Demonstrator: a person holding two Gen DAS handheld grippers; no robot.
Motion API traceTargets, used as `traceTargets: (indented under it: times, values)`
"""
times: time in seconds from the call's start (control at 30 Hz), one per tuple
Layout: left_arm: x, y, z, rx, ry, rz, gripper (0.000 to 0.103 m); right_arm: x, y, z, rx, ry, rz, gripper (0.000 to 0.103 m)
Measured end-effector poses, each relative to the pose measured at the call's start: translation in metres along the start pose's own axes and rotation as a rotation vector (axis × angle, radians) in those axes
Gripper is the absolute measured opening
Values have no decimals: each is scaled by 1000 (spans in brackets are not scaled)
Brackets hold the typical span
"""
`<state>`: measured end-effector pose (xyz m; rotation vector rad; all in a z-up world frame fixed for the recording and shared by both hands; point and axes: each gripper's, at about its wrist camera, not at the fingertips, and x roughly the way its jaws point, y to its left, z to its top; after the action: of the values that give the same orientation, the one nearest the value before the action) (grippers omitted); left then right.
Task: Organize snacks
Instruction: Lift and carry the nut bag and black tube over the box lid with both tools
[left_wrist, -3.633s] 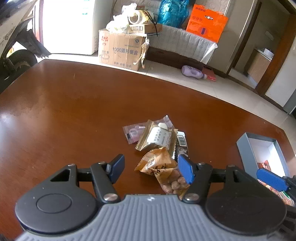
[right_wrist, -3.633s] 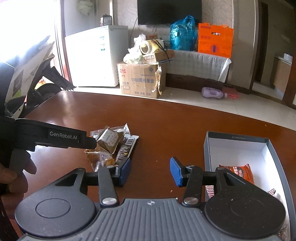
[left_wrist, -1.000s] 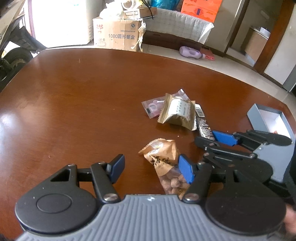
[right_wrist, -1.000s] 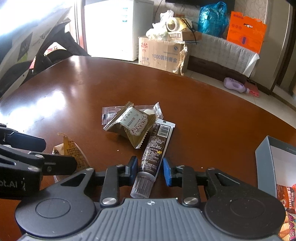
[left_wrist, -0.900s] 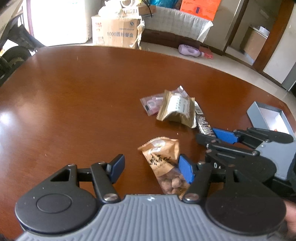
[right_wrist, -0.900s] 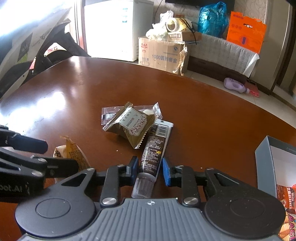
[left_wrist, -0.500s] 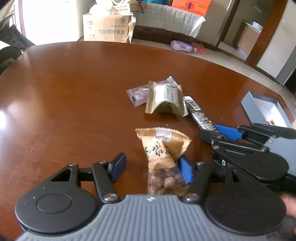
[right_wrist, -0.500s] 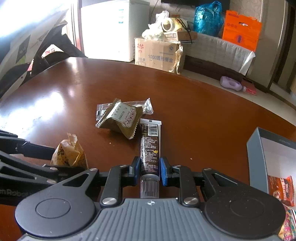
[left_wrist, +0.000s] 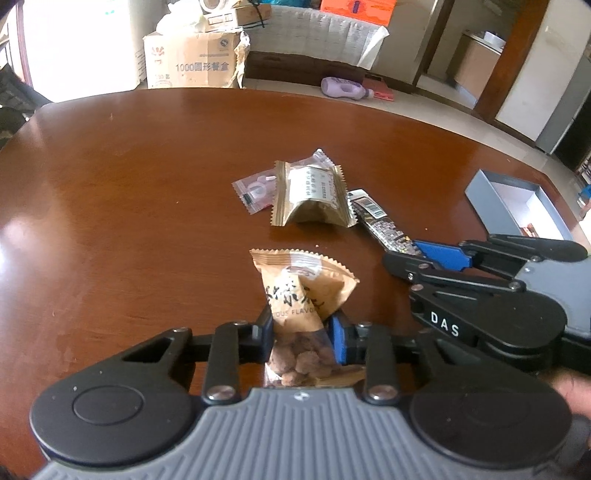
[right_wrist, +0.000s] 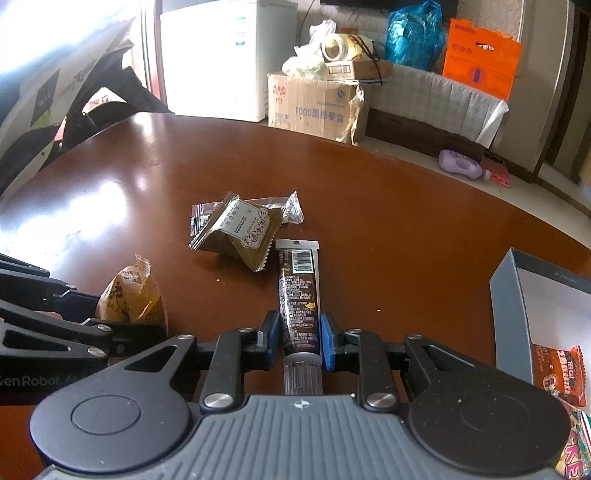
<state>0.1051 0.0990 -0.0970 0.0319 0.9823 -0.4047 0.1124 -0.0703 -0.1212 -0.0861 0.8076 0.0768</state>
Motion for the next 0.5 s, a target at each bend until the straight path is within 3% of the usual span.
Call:
traceTargets:
  times: [0.5]
  values:
    - [-12,-8,5,37,-33,4,25,-28,-12,-1,92,-71,11,25]
